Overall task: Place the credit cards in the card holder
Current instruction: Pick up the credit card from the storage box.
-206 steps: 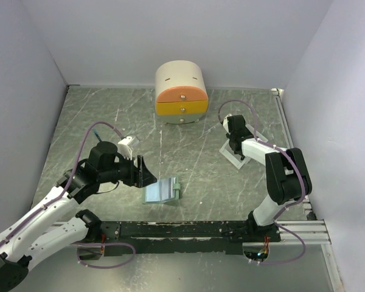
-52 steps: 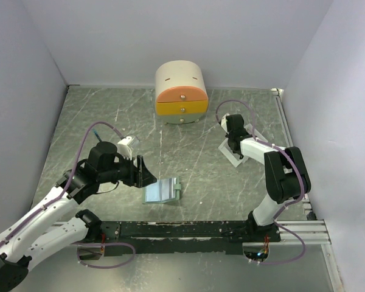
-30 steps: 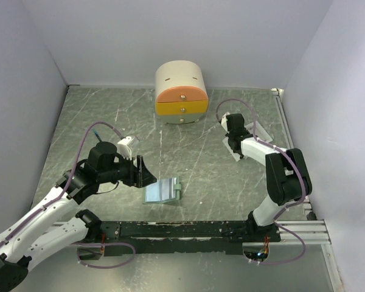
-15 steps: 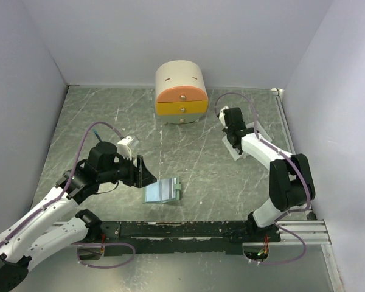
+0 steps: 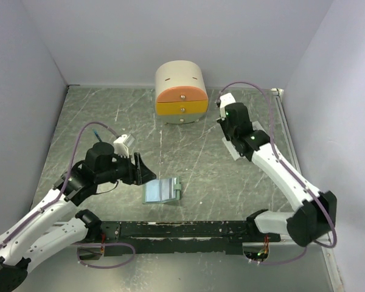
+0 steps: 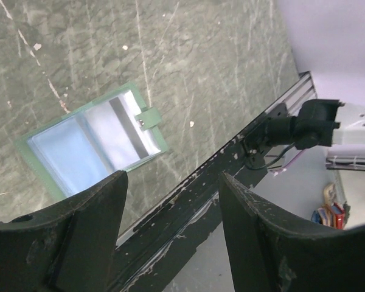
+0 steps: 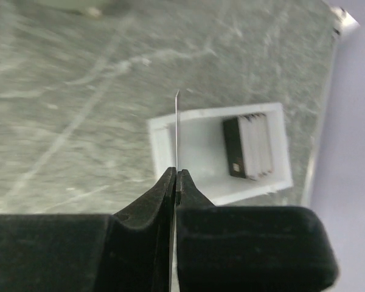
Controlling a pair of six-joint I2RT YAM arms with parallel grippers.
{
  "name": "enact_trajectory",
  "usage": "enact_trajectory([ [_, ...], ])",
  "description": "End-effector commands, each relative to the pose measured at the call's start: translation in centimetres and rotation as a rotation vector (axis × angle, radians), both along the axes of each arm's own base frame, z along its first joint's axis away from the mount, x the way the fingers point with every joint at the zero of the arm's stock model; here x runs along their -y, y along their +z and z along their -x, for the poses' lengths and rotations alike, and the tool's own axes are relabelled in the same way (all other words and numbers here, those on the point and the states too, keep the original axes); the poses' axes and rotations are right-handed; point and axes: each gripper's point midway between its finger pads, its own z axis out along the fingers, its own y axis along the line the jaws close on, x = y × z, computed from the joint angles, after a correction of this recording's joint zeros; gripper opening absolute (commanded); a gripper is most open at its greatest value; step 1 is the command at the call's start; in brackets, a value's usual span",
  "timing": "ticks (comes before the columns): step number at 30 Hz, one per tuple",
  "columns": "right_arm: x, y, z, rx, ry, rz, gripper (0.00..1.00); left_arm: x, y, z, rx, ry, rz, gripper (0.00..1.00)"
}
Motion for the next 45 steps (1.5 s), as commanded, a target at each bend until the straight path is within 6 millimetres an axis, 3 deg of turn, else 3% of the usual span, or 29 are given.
enact_trajectory([
  [1,-4.7,3.1,3.0,0.051,0.104,-0.285,0.00,0.7,2.4,-0.8,0.014,0.058,0.116,0.72],
  [6,-10.6,6.8,6.8,0.061,0.278,-0.662,0.00,1.6,3.8,-0.5,-0.047,0.076,0.224,0.71],
  [9,-13.8,7.5,9.5,0.001,0.359,-0.902,0.00,2.7,5.0,0.0,-0.056,0.026,0.311,0.69],
  [15,-18.3,9.4,13.8,-0.112,0.495,-1.305,0.00,3.8,7.1,0.5,-0.037,-0.037,0.426,0.65],
  [18,-20.0,9.6,15.5,-0.192,0.529,-1.423,0.00,3.8,7.5,0.3,-0.028,-0.027,0.455,0.56],
  [21,-21.4,9.7,17.0,-0.258,0.571,-1.492,0.00,3.8,7.6,0.0,-0.028,-0.013,0.458,0.54],
  [28,-23.7,10.3,18.6,-0.322,0.634,-1.560,0.00,3.4,7.8,-0.5,-0.020,0.035,0.457,0.66],
  [31,-24.6,10.2,19.0,-0.351,0.658,-1.563,0.00,3.3,8.6,-0.5,0.002,0.029,0.466,0.63],
  [38,-25.4,8.0,19.4,-0.407,0.625,-1.547,0.00,2.6,9.4,-0.3,0.040,0.057,0.493,0.40],
  [45,-25.1,6.7,19.3,-0.405,0.593,-1.507,0.00,1.7,8.9,-0.6,0.043,0.112,0.478,0.07],
])
